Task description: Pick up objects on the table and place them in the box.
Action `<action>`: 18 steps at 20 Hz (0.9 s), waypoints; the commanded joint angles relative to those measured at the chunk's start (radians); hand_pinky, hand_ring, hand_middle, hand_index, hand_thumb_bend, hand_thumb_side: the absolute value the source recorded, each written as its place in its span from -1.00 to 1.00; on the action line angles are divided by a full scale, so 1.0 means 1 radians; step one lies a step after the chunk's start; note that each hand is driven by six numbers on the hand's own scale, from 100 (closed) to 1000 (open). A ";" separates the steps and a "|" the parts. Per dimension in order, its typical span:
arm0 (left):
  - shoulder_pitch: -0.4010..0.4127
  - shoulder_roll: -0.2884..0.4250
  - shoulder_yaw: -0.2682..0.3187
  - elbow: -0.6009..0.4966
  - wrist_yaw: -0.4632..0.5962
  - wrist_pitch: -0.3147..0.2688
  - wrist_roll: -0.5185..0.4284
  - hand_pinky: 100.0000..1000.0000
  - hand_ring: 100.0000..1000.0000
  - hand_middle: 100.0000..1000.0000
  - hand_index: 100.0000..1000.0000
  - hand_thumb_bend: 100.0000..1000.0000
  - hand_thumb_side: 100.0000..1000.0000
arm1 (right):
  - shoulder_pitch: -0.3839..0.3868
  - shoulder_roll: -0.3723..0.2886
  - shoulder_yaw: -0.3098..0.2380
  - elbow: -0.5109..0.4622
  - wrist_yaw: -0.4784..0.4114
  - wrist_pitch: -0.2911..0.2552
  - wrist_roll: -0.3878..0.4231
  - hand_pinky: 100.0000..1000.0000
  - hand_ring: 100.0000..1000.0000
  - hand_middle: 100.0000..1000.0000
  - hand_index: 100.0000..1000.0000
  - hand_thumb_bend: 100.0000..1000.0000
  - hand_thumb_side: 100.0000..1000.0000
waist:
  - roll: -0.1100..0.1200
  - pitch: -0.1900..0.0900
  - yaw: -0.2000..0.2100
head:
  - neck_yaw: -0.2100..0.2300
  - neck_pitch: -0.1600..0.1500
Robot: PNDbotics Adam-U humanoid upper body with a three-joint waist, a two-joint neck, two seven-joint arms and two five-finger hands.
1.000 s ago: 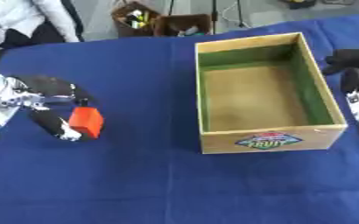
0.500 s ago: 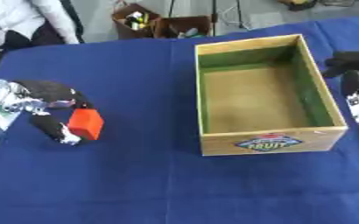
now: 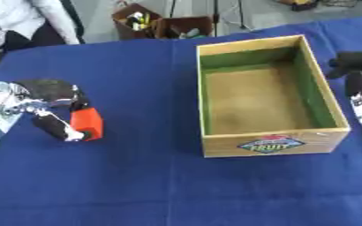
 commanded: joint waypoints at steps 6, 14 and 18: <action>-0.013 0.020 0.008 0.010 -0.010 0.018 0.093 -0.51 -0.26 -0.43 0.05 -0.81 -0.04 | -0.002 -0.006 -0.005 -0.020 -0.004 0.003 -0.007 0.96 0.66 0.10 0.57 -1.00 0.09 | -0.004 -0.024 0.001 | -0.001 -0.011; -0.020 0.026 0.023 -0.023 0.015 0.070 0.158 -0.72 -0.42 -0.53 -0.07 -1.00 -0.32 | 0.003 -0.006 -0.005 -0.020 -0.004 0.005 -0.006 0.96 0.66 0.10 0.57 -1.00 0.08 | -0.002 -0.030 0.004 | -0.003 -0.008; -0.030 0.030 0.030 -0.064 0.026 0.079 0.159 -0.75 -0.44 -0.55 -0.09 -1.00 -0.36 | 0.004 -0.006 -0.005 -0.020 -0.005 0.004 -0.006 0.96 0.66 0.10 0.57 -1.00 0.07 | 0.001 -0.034 0.005 | -0.006 -0.004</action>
